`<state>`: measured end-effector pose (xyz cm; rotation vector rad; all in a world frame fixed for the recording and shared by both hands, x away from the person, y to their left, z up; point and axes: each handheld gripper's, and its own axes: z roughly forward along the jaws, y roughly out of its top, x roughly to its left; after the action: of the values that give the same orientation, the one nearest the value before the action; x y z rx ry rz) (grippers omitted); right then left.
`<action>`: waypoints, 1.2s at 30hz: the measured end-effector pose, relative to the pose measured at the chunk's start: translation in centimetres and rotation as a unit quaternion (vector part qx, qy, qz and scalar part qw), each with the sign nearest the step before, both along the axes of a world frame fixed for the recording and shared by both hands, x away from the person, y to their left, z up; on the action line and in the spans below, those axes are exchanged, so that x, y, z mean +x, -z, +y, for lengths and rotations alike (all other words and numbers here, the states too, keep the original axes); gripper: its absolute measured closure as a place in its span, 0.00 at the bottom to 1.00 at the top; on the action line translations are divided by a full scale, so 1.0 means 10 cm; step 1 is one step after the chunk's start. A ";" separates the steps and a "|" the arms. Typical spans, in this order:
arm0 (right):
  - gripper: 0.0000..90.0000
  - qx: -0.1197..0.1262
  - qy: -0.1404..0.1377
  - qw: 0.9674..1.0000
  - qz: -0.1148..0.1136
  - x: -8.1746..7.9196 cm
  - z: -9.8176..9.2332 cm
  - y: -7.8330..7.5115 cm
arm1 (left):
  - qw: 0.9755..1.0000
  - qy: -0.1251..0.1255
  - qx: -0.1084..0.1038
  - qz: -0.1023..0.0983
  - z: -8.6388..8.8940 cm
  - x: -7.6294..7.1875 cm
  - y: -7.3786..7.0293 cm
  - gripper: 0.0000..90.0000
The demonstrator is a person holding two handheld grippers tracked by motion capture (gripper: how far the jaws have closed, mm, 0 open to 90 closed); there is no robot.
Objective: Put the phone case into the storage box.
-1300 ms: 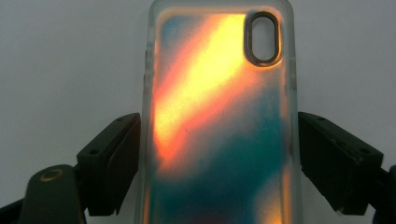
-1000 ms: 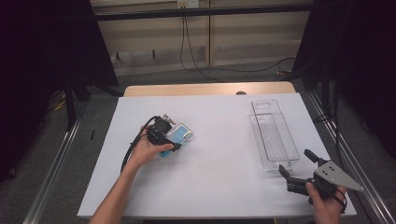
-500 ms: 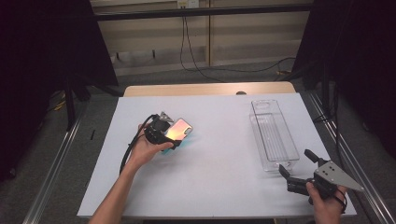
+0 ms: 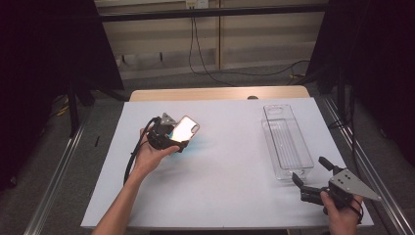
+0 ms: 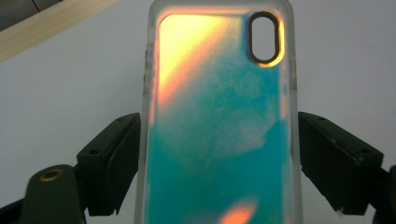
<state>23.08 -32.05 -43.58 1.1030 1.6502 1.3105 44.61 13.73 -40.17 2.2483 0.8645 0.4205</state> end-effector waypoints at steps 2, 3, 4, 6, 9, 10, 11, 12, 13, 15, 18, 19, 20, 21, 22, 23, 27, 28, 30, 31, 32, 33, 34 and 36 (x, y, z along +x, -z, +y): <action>0.00 0.000 0.000 1.000 0.000 0.00 0.00 0.00 | 1.000 -0.001 -0.009 -0.009 0.00 -0.02 -0.02 0.19; 0.00 0.000 0.000 1.000 0.000 0.00 0.00 0.00 | 1.000 0.001 -0.009 -0.012 0.00 -0.03 -0.04 0.19; 0.00 0.000 0.000 1.000 0.000 0.00 0.00 0.00 | 1.000 0.001 -0.013 -0.017 0.00 -0.04 -0.04 0.19; 0.00 0.000 0.000 1.000 0.000 0.00 0.00 0.00 | 1.000 0.005 -0.012 -0.022 0.00 -0.05 -0.05 0.19; 0.00 0.000 0.000 1.000 0.000 0.00 0.00 0.00 | 0.999 0.006 -0.010 -0.037 -0.02 -0.08 -0.05 0.19; 0.00 0.000 0.001 1.000 -0.001 0.00 0.00 0.00 | 0.999 0.006 -0.013 -0.038 -0.02 -0.09 -0.06 0.19; 0.00 0.000 0.000 1.000 -0.001 0.00 0.00 0.00 | 0.999 0.007 -0.015 -0.041 -0.02 -0.09 -0.06 0.19; 0.00 0.000 0.000 1.000 -0.001 0.00 0.00 0.00 | 0.999 0.006 -0.017 -0.045 -0.02 -0.10 -0.07 0.19; 0.00 0.000 0.000 1.000 -0.002 0.00 0.00 0.00 | 0.999 0.006 -0.018 -0.047 -0.02 -0.11 -0.07 0.19; 0.00 0.000 0.000 1.000 -0.002 0.00 0.00 0.00 | 0.998 0.006 -0.023 -0.052 -0.03 -0.13 -0.10 0.19; 0.00 0.001 0.000 1.000 -0.002 0.00 0.00 0.00 | 0.998 0.007 -0.031 -0.063 -0.04 -0.17 -0.13 0.19; 0.00 0.001 -0.001 1.000 -0.002 0.00 0.00 0.00 | 0.997 0.005 -0.033 -0.065 -0.05 -0.18 -0.14 0.19; 0.00 0.001 -0.002 1.000 -0.002 0.00 0.01 0.00 | 0.997 0.006 -0.034 -0.067 -0.05 -0.19 -0.14 0.19; 0.00 0.001 -0.001 1.000 -0.003 0.00 0.01 -0.01 | 0.997 0.008 -0.034 -0.067 -0.05 -0.20 -0.15 0.19; 0.00 0.002 -0.002 1.000 -0.003 0.00 0.01 -0.01 | 0.997 0.009 -0.031 -0.070 -0.06 -0.21 -0.16 0.19; 0.00 0.001 -0.003 1.000 -0.004 0.00 0.01 -0.01 | 0.997 0.010 -0.032 -0.069 -0.06 -0.21 -0.16 0.19; 0.00 0.002 -0.002 1.000 -0.005 0.00 0.01 -0.01 | 0.997 0.010 -0.026 -0.076 -0.09 -0.24 -0.16 0.19; 0.00 0.000 -0.002 1.000 -0.005 0.00 0.01 -0.01 | 0.997 0.010 -0.028 -0.077 -0.09 -0.25 -0.16 0.19; 0.00 0.000 -0.002 1.000 -0.005 -0.01 0.01 -0.01 | 0.996 0.011 -0.025 -0.082 -0.11 -0.27 -0.16 0.19; 0.00 0.001 -0.002 1.000 -0.004 -0.01 0.01 -0.01 | 0.996 0.011 -0.026 -0.085 -0.12 -0.27 -0.17 0.19; 0.00 0.000 -0.002 1.000 -0.004 -0.01 0.01 -0.01 | 0.996 0.011 -0.025 -0.087 -0.13 -0.28 -0.17 0.19; 0.00 0.000 -0.002 1.000 -0.004 -0.01 0.01 -0.01 | 0.996 0.010 -0.026 -0.089 -0.14 -0.30 -0.17 0.19; 0.00 0.000 -0.002 1.000 -0.004 -0.01 0.01 -0.01 | 0.996 0.010 -0.025 -0.091 -0.15 -0.31 -0.18 0.19; 0.00 0.000 -0.002 1.000 -0.004 -0.01 0.01 -0.01 | 0.995 0.013 -0.027 -0.094 -0.18 -0.34 -0.19 0.19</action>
<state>23.00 -31.98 -43.46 1.0932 1.6477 1.3168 41.21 11.93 -38.30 2.1295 0.7398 0.5787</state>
